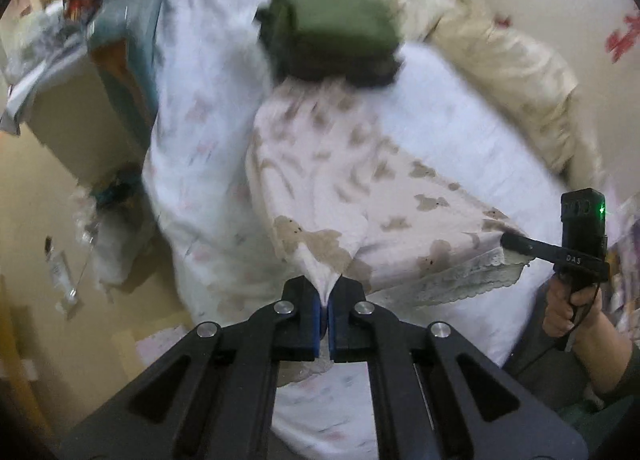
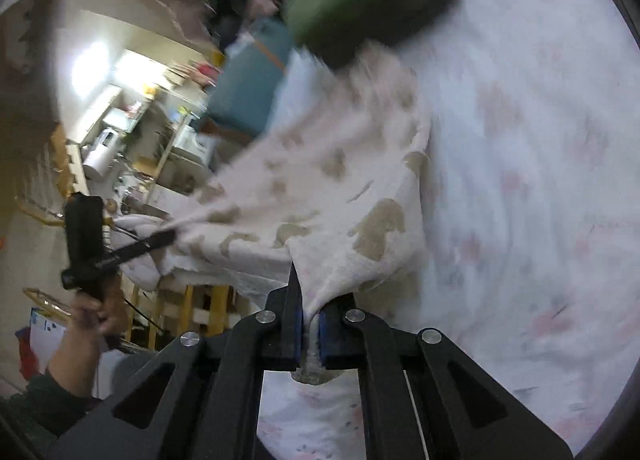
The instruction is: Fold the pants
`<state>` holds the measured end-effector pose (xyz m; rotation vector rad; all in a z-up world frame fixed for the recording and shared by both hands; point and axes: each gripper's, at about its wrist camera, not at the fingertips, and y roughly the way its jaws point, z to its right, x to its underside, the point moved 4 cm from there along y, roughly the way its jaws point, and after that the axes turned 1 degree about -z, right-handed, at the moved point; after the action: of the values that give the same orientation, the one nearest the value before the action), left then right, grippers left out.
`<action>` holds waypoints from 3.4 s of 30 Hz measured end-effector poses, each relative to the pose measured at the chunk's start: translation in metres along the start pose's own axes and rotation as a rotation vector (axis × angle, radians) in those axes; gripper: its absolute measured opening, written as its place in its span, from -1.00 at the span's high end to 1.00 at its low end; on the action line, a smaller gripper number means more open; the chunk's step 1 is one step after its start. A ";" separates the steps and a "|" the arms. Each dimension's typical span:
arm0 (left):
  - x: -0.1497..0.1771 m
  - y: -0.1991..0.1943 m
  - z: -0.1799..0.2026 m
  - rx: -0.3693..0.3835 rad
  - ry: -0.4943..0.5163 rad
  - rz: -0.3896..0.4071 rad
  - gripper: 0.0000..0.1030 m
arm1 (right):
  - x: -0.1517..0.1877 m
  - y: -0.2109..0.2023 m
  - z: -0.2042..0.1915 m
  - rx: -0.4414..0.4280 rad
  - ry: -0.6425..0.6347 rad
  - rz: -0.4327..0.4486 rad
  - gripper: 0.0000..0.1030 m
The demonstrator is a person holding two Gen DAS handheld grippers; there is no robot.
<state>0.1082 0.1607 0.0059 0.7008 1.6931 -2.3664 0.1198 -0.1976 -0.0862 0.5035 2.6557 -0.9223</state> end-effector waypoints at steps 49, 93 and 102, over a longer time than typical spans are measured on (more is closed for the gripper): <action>0.070 0.091 0.077 -0.020 -0.276 -0.158 0.98 | -0.036 -0.091 0.030 0.349 -0.082 -0.100 0.90; 0.177 0.186 0.079 -0.048 -0.317 -0.474 0.92 | 0.044 -0.060 0.119 0.402 0.206 -0.333 0.81; 0.138 0.113 0.064 0.228 -0.478 -0.329 0.95 | 0.038 -0.081 0.103 0.269 0.257 -0.324 0.81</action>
<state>0.0117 0.0823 -0.1371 -0.1404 1.4287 -2.6831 0.0681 -0.3139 -0.1342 0.2640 2.9151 -1.4096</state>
